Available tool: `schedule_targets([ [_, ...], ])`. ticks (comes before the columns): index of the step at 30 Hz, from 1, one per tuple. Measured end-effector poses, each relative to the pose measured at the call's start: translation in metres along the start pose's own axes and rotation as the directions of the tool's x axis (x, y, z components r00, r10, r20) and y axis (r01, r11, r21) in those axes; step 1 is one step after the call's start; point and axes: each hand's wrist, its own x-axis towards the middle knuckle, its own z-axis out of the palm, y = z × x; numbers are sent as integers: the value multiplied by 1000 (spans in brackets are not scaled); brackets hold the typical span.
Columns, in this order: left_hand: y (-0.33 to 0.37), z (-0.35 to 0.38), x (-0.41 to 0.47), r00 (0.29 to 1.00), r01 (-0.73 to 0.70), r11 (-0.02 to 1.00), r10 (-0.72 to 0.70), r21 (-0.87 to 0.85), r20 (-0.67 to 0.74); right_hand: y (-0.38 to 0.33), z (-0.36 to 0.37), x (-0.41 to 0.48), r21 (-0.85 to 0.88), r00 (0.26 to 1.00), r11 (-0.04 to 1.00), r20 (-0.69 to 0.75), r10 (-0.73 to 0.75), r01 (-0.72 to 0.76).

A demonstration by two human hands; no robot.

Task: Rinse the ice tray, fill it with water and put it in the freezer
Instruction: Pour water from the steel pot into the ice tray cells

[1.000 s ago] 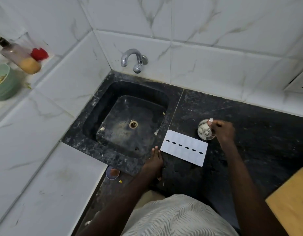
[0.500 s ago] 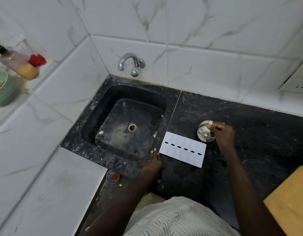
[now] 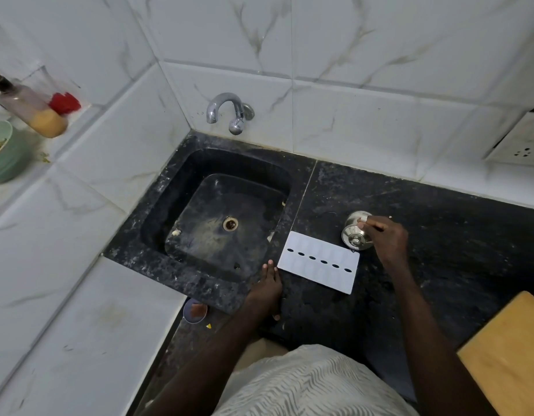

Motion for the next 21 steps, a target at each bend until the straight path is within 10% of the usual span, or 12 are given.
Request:
schedule_targets([
  [21,3,-7,-1,1000,10,1000,-10,1,19,9,-3,2,25,997,997,-17,73,-72],
])
